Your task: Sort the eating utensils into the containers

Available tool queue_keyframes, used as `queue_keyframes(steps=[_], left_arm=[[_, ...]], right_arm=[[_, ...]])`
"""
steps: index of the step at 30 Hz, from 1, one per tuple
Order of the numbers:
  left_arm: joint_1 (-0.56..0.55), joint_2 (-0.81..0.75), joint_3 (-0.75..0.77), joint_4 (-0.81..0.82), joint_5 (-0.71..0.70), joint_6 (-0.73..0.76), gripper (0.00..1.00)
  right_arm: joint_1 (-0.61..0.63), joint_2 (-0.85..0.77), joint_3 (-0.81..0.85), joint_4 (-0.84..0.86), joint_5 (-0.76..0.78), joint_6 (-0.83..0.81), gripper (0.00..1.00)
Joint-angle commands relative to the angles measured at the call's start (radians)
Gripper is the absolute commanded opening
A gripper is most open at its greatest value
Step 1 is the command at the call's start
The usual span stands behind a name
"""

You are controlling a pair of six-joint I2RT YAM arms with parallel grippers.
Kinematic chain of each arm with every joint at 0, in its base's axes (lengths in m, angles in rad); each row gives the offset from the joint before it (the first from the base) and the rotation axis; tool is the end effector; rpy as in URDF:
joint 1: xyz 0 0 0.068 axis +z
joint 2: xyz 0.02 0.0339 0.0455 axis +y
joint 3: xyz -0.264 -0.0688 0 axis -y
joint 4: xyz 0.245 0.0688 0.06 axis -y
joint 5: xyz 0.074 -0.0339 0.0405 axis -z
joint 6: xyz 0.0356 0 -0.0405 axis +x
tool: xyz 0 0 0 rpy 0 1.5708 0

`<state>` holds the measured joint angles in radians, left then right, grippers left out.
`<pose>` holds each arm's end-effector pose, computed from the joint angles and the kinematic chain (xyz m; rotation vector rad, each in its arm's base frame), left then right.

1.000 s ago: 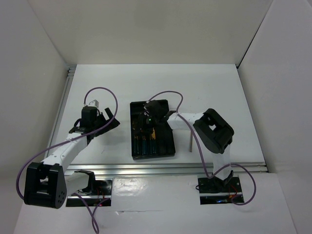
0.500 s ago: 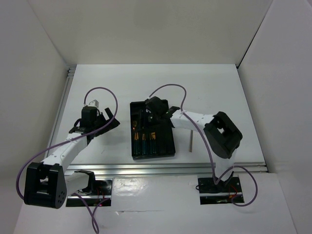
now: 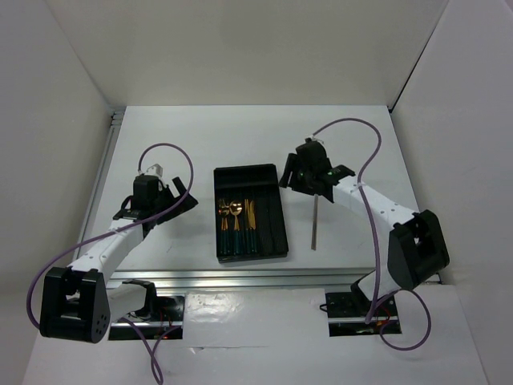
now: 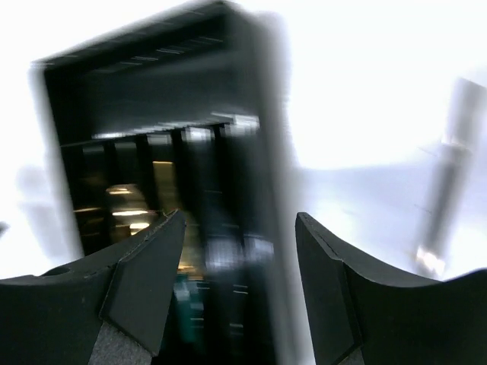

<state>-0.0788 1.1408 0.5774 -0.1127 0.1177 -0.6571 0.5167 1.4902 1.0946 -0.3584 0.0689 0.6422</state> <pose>0.2334 -0.0226 0.2049 -0.5920 2.2174 -0.5220 0.2862 0.1598 0.2626 0.1844 2.3696 0.4946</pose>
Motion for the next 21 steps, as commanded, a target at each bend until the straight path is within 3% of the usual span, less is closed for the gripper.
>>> queue_keyframes(steps=[1,16,21], left_arm=[[0.007,-0.010,-0.007,0.044,0.023,0.020,1.00],[0.007,-0.021,0.013,0.056,0.043,0.020,1.00],[-0.003,-0.042,0.074,0.002,0.007,0.011,1.00]], right_arm=[[-0.032,-0.064,-0.057,-0.085,0.087,-0.021,0.68],[-0.251,-0.087,-0.200,-0.085,-0.004,-0.036,0.68],[-0.261,-0.096,-0.210,-0.063,-0.014,-0.045,0.68]])
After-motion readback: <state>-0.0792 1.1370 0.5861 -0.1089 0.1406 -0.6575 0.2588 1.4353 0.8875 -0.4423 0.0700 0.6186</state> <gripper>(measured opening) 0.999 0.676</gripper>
